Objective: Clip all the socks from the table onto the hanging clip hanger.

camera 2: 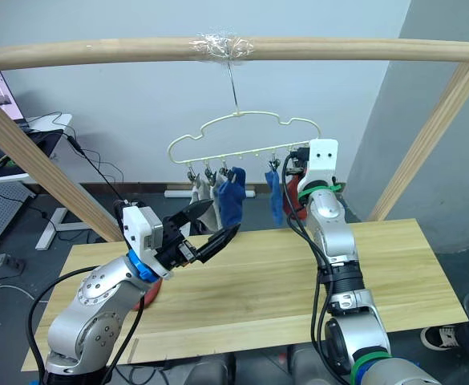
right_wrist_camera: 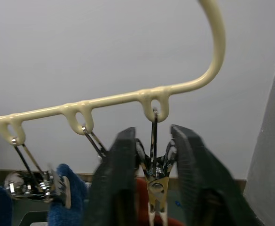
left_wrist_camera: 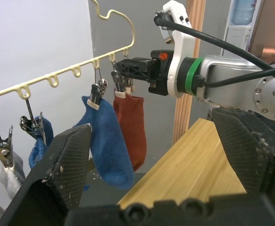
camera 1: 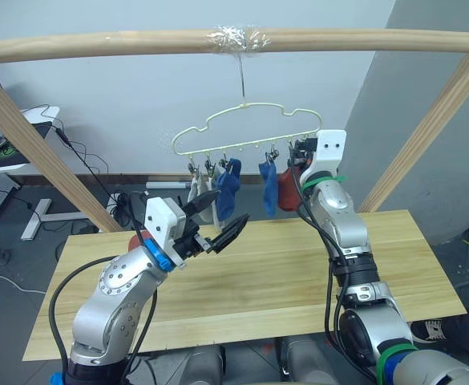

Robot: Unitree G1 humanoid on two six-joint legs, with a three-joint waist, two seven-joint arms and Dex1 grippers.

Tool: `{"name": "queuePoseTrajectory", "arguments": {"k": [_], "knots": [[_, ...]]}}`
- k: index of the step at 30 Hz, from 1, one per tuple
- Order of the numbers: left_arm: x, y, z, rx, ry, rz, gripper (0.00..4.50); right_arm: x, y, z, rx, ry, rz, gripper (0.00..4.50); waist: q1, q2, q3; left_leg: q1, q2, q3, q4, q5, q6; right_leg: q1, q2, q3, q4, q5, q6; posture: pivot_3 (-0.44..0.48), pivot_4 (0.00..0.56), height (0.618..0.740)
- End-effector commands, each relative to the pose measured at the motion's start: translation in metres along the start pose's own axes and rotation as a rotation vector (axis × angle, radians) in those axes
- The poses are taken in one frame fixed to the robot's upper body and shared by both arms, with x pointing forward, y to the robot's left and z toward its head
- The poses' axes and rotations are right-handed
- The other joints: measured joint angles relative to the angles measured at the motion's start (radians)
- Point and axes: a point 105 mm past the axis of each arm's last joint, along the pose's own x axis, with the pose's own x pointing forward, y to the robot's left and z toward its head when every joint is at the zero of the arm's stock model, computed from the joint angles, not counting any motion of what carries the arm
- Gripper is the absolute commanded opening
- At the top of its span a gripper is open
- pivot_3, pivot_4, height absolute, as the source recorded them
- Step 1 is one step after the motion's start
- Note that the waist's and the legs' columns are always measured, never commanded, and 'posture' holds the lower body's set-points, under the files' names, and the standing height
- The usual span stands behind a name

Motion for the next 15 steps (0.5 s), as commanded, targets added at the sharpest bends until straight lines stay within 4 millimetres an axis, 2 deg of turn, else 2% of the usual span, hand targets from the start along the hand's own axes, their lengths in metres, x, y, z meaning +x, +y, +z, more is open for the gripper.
{"name": "queuePoseTrajectory", "arguments": {"k": [1, 2, 15], "knots": [[0.003, -0.005, 0.010, 0.033, -0.041, -0.016, 4.50, 0.001, -0.001, 0.020, 0.002, -0.067, -0.005, 2.59, 0.000, 0.000, 0.000, 0.000, 0.000, 0.000, 0.000, 0.000, 0.000, 0.000, 0.000, 0.000, 0.000, 0.000, 0.000, 0.027, 0.124, 0.740], [0.003, -0.005, 0.010, 0.034, -0.041, -0.017, 4.50, 0.001, -0.001, 0.020, 0.003, -0.069, -0.007, 2.94, 0.000, 0.000, 0.000, 0.000, 0.000, 0.000, 0.000, 0.000, 0.000, 0.000, 0.000, 0.000, 0.000, 0.000, 0.000, 0.027, 0.124, 0.740], [0.004, -0.008, 0.009, 0.030, -0.039, -0.027, 4.50, -0.010, -0.009, 0.029, 0.108, -0.144, -0.065, 2.94, 0.001, 0.000, 0.000, 0.000, 0.000, 0.000, 0.000, 0.000, 0.000, 0.000, 0.000, 0.000, 0.000, 0.000, 0.000, 0.018, 0.126, 0.740]]}}
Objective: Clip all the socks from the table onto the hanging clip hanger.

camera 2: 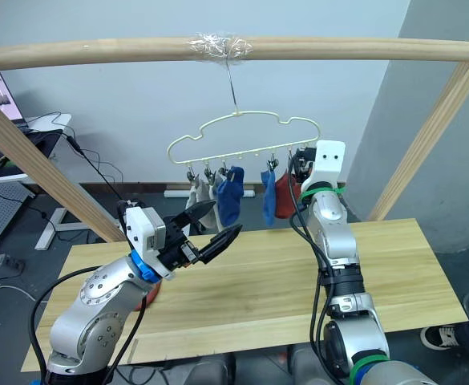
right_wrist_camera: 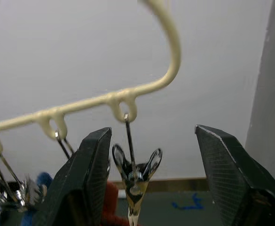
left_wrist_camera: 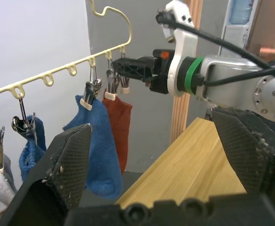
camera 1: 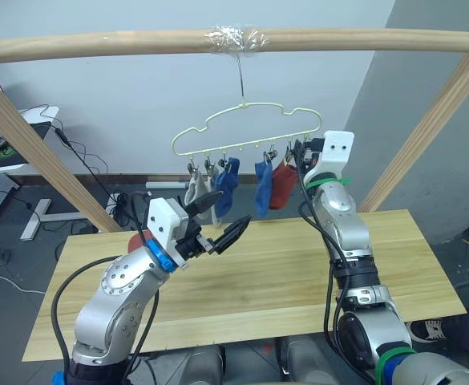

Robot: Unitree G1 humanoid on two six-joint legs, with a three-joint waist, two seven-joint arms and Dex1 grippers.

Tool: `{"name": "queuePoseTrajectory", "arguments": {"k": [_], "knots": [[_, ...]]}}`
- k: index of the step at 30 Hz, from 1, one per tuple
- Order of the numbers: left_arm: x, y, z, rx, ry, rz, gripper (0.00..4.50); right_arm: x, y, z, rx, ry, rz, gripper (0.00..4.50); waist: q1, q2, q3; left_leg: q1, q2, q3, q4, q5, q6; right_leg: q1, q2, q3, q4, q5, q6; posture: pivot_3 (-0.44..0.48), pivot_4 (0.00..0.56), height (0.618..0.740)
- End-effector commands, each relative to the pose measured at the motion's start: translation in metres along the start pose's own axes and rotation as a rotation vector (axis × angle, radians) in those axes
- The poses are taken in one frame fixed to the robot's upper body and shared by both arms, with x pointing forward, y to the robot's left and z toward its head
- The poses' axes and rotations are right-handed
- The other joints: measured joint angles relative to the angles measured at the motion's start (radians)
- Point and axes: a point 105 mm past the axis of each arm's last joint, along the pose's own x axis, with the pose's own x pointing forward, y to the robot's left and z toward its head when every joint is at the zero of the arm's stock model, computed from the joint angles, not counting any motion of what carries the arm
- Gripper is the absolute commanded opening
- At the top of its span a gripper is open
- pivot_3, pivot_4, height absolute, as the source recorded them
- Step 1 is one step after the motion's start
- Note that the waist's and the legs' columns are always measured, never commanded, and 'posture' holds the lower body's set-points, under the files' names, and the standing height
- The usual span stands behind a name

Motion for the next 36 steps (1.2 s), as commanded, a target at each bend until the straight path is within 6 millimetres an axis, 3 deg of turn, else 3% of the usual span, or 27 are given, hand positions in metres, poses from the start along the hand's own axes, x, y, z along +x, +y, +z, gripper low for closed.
{"name": "queuePoseTrajectory", "arguments": {"k": [1, 25, 36], "knots": [[0.002, -0.006, 0.011, 0.034, -0.041, -0.021, 4.50, -0.004, 0.003, 0.020, 0.055, -0.088, 0.014, 2.94, 0.000, 0.000, 0.000, 0.000, 0.000, 0.000, 0.000, 0.000, 0.000, 0.000, 0.000, 0.000, 0.000, 0.000, 0.000, 0.017, 0.127, 0.740], [0.001, -0.006, 0.010, 0.042, -0.031, -0.024, 4.50, -0.017, 0.007, -0.016, -0.059, 0.057, 0.066, 2.94, 0.000, 0.000, 0.000, 0.000, 0.000, 0.000, 0.000, 0.000, 0.000, 0.000, 0.000, 0.000, 0.000, -0.002, 0.004, 0.028, 0.127, 0.740], [0.003, -0.007, 0.010, 0.044, -0.032, -0.034, 4.50, -0.002, 0.009, -0.009, -0.068, 0.028, 0.054, 2.94, 0.000, 0.000, 0.000, 0.000, 0.000, 0.000, 0.000, 0.000, 0.000, 0.000, 0.000, 0.000, 0.000, -0.002, 0.004, 0.027, 0.121, 0.740]]}}
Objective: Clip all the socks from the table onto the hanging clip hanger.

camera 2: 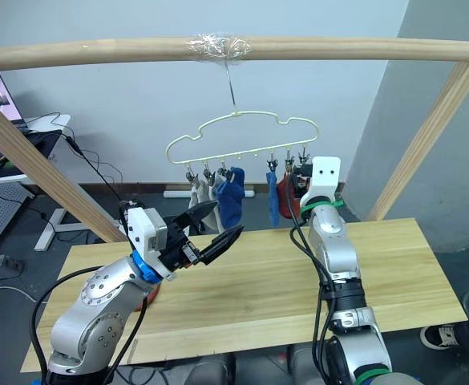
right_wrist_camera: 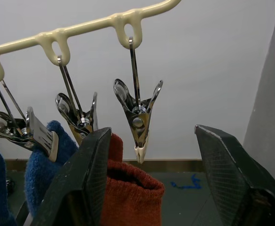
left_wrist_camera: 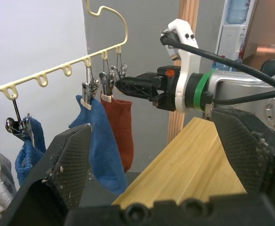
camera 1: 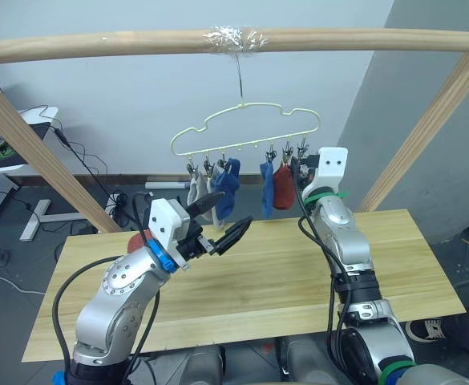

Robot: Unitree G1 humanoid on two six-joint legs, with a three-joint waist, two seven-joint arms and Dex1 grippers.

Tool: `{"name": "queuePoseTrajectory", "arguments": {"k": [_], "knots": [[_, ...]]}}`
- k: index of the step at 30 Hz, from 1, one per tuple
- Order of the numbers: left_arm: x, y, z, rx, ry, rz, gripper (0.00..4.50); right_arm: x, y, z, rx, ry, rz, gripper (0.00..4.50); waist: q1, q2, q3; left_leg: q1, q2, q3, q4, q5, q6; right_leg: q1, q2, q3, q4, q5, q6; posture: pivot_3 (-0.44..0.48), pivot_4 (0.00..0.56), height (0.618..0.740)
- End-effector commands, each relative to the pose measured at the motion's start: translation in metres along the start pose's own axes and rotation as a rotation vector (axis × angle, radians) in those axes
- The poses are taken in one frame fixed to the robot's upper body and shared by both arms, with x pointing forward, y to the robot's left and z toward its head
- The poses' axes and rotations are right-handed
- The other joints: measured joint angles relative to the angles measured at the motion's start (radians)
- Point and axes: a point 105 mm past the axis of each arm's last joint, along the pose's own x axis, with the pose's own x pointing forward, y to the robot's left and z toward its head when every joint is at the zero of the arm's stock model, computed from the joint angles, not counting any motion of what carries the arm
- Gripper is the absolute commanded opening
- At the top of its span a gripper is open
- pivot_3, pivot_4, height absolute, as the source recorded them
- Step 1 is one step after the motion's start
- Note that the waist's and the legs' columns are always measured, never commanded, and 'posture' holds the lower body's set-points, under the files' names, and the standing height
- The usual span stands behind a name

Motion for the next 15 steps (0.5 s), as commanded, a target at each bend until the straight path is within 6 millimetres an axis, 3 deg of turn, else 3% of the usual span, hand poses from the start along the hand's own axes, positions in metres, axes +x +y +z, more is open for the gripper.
{"name": "queuePoseTrajectory", "arguments": {"k": [1, 14, 15], "knots": [[0.0025, -0.0055, 0.0108, 0.044, -0.035, -0.026, 4.50, 0.0079, 0.0002, 0.0241, -0.010, -0.089, -0.007, 2.94, 0.000, 0.000, 0.000, 0.000, 0.000, 0.000, 0.000, 0.000, 0.000, 0.000, 0.000, 0.000, 0.000, 0.000, 0.000, 0.031, 0.118, 0.740], [0.0029, -0.0082, 0.0089, 0.054, -0.030, -0.030, 4.50, 0.0144, 0.0080, 0.0309, 0.009, -0.121, 0.024, 2.94, 0.001, 0.000, 0.000, 0.000, 0.000, 0.000, 0.000, 0.000, 0.000, 0.000, 0.000, 0.000, 0.000, 0.001, -0.001, 0.033, 0.121, 0.740], [0.0028, -0.0082, 0.0087, 0.054, -0.030, -0.030, 4.50, 0.0144, 0.0079, 0.0309, 0.010, -0.121, 0.023, 2.77, 0.001, 0.000, 0.000, 0.000, 0.000, 0.000, 0.000, 0.000, 0.000, 0.000, 0.000, 0.000, 0.000, 0.000, -0.001, 0.033, 0.121, 0.740]]}}
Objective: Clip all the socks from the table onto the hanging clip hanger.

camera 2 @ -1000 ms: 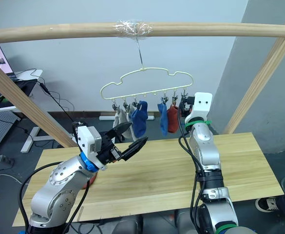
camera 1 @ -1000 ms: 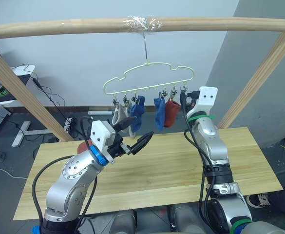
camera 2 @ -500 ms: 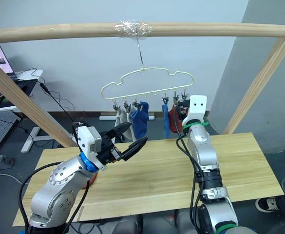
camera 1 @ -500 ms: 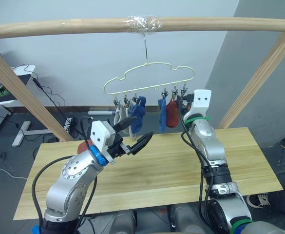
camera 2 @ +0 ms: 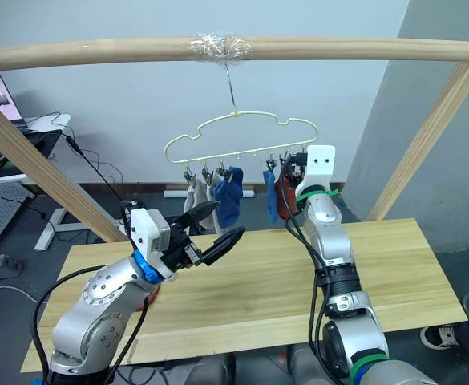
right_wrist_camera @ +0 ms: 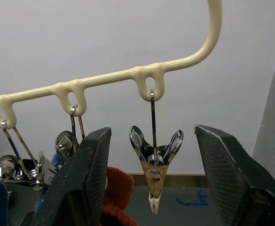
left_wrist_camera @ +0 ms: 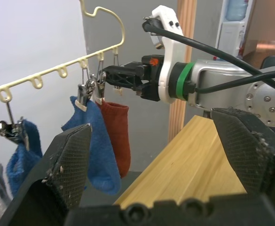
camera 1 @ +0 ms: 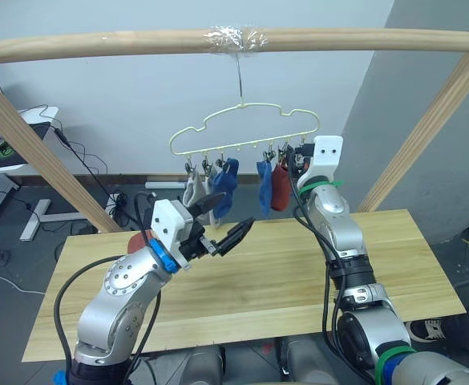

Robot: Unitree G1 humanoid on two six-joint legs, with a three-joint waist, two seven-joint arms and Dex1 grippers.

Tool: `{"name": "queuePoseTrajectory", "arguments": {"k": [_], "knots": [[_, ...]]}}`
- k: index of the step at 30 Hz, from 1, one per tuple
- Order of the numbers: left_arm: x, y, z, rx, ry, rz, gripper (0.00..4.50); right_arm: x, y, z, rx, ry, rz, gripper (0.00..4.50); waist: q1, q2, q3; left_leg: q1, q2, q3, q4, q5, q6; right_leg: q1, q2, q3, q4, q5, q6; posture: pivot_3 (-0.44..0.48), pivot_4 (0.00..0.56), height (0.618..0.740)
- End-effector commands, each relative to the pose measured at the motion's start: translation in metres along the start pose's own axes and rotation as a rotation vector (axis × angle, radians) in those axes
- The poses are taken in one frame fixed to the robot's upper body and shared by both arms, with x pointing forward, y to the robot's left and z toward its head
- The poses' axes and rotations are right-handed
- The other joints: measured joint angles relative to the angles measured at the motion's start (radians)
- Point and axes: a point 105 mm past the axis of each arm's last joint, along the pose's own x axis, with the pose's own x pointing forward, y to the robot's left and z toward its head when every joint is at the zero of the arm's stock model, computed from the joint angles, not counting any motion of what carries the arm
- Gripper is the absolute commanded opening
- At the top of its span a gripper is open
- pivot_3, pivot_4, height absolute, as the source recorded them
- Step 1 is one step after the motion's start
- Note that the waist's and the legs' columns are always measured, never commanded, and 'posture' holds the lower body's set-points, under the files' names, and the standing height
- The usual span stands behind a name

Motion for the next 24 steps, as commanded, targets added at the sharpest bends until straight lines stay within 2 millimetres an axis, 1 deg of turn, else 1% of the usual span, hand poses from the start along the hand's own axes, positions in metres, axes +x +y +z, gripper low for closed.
{"name": "queuePoseTrajectory", "arguments": {"k": [1, 2, 3, 6, 24], "knots": [[0.0008, -0.0053, 0.0100, 0.036, -0.033, -0.019, 4.50, 0.0027, 0.0033, 0.0186, 0.005, -0.070, 0.009, 2.56, 0.000, 0.000, 0.000, 0.000, 0.000, 0.000, 0.000, 0.000, 0.000, 0.000, 0.000, 0.000, 0.000, 0.000, 0.000, 0.035, 0.125, 0.740], [0.0007, -0.0055, 0.0100, 0.036, -0.033, -0.020, 4.50, 0.0027, 0.0032, 0.0188, 0.006, -0.071, 0.008, 2.35, 0.000, 0.000, 0.000, 0.000, 0.000, 0.000, 0.000, 0.000, 0.000, 0.000, 0.000, 0.000, 0.000, 0.000, 0.000, 0.034, 0.124, 0.740], [0.0007, -0.0053, 0.0100, 0.036, -0.033, -0.019, 4.50, 0.0030, 0.0030, 0.0188, 0.006, -0.070, 0.007, 2.03, 0.000, 0.000, 0.000, 0.000, 0.000, 0.000, 0.000, 0.000, 0.000, 0.000, 0.000, 0.000, 0.000, 0.000, 0.000, 0.034, 0.124, 0.740], [0.0010, -0.0045, 0.0101, 0.036, -0.032, -0.018, 4.50, 0.0036, 0.0027, 0.0190, 0.006, -0.071, 0.005, 0.92, 0.000, 0.000, 0.000, 0.000, 0.000, 0.000, 0.000, 0.000, 0.000, 0.000, 0.000, 0.000, 0.000, 0.000, 0.000, 0.034, 0.124, 0.740], [0.0015, -0.0066, 0.0099, 0.036, -0.030, -0.024, 4.50, 0.0049, -0.0002, 0.0196, -0.008, -0.073, -0.007, 0.92, 0.000, 0.000, 0.000, 0.000, 0.000, 0.000, 0.000, 0.000, 0.000, 0.000, 0.000, 0.000, 0.000, 0.000, 0.000, 0.037, 0.132, 0.740]]}}
